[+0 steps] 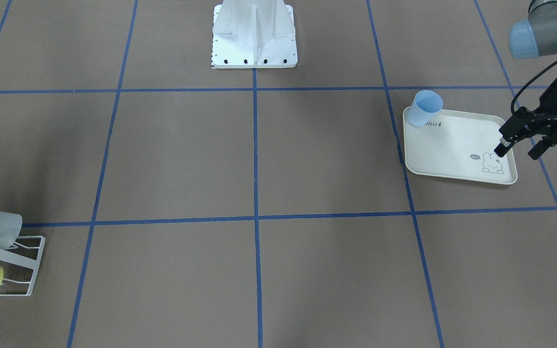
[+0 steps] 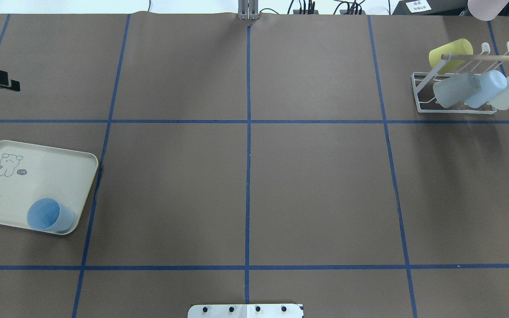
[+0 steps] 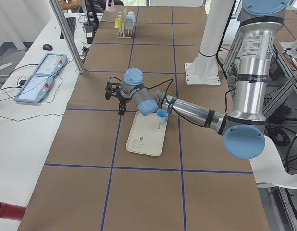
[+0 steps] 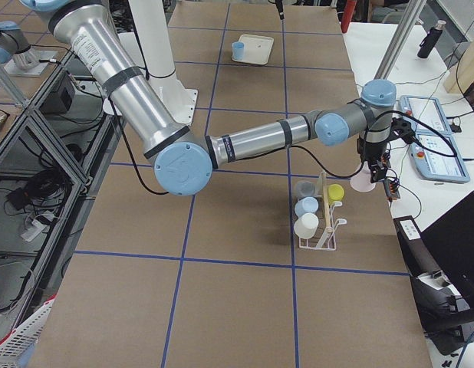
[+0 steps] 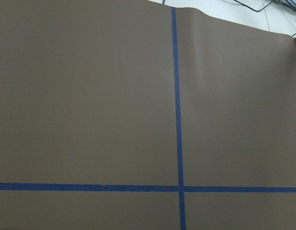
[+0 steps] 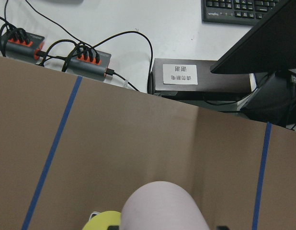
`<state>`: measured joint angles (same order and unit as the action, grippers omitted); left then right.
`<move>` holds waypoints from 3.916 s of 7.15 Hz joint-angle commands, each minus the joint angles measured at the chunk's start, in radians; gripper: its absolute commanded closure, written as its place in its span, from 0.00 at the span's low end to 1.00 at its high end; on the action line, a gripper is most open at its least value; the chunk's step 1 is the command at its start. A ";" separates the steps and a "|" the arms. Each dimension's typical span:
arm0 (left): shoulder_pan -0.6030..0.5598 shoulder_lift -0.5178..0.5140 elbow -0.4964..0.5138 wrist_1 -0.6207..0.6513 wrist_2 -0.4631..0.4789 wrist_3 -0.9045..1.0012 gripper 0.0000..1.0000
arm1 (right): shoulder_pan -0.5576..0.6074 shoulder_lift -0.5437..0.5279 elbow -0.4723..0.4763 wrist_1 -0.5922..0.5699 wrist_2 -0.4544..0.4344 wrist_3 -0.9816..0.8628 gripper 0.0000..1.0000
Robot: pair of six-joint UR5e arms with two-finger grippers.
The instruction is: Transfer IKEA cup to right arm and place on rack
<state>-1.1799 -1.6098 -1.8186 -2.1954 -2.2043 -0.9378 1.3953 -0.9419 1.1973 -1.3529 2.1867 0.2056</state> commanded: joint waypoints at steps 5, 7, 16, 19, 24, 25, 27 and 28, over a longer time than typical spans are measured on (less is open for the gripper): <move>0.005 0.013 -0.028 0.006 0.006 -0.010 0.00 | -0.010 -0.049 -0.051 0.003 0.071 -0.031 0.84; 0.011 0.013 -0.028 0.006 0.006 -0.018 0.00 | -0.010 -0.057 -0.042 0.003 0.077 -0.032 0.84; 0.013 0.018 -0.042 0.019 0.005 -0.019 0.00 | -0.034 -0.100 -0.045 0.003 0.070 -0.022 0.60; 0.016 0.021 -0.042 0.020 0.005 -0.019 0.00 | -0.044 -0.100 -0.048 0.005 0.071 -0.020 0.00; 0.167 0.119 -0.050 0.071 0.012 -0.052 0.00 | -0.047 -0.054 -0.041 0.005 0.076 0.042 0.00; 0.219 0.177 -0.082 0.068 0.012 -0.059 0.00 | -0.047 -0.048 -0.036 0.005 0.077 0.063 0.00; 0.323 0.261 -0.166 0.068 0.014 -0.151 0.00 | -0.045 -0.049 -0.018 0.003 0.079 0.067 0.00; 0.380 0.263 -0.163 0.069 0.017 -0.188 0.00 | -0.047 -0.049 -0.013 0.003 0.087 0.073 0.00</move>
<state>-0.8760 -1.3644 -1.9695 -2.1275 -2.1907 -1.0713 1.3488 -0.9913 1.1761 -1.3494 2.2668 0.2718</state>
